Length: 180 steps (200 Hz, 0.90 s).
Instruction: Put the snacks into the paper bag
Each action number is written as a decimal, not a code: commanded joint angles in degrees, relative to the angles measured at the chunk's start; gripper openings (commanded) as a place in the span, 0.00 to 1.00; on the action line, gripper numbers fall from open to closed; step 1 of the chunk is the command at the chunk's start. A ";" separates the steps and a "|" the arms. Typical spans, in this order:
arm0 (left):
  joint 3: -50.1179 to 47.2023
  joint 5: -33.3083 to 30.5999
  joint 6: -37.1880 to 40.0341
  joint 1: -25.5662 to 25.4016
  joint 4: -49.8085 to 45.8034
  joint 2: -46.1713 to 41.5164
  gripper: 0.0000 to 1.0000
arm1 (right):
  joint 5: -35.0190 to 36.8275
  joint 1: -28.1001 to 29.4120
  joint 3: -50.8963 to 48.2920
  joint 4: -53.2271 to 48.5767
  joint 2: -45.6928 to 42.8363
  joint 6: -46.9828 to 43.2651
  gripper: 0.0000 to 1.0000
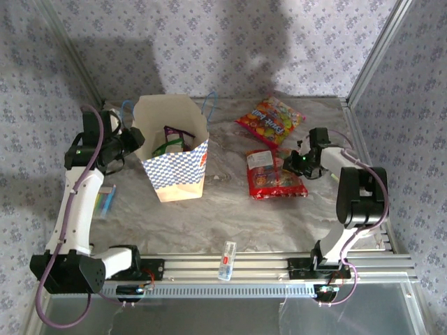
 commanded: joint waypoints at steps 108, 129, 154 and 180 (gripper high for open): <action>0.99 0.24 0.26 -0.50 -0.69 -2.69 0.37 | 10.20 5.31 -0.49 -4.35 -11.06 -4.14 0.01; 0.68 0.15 0.27 -0.49 -0.73 -3.04 0.37 | 11.95 6.34 -0.36 -4.90 -12.36 -4.19 0.01; 0.41 -0.13 0.44 -0.51 -0.85 -3.43 0.38 | 14.78 7.64 0.18 -6.07 -14.02 -4.65 0.01; 0.25 -0.34 0.45 -0.45 -0.74 -3.78 0.38 | 17.67 9.35 0.88 -6.89 -15.97 -5.65 0.01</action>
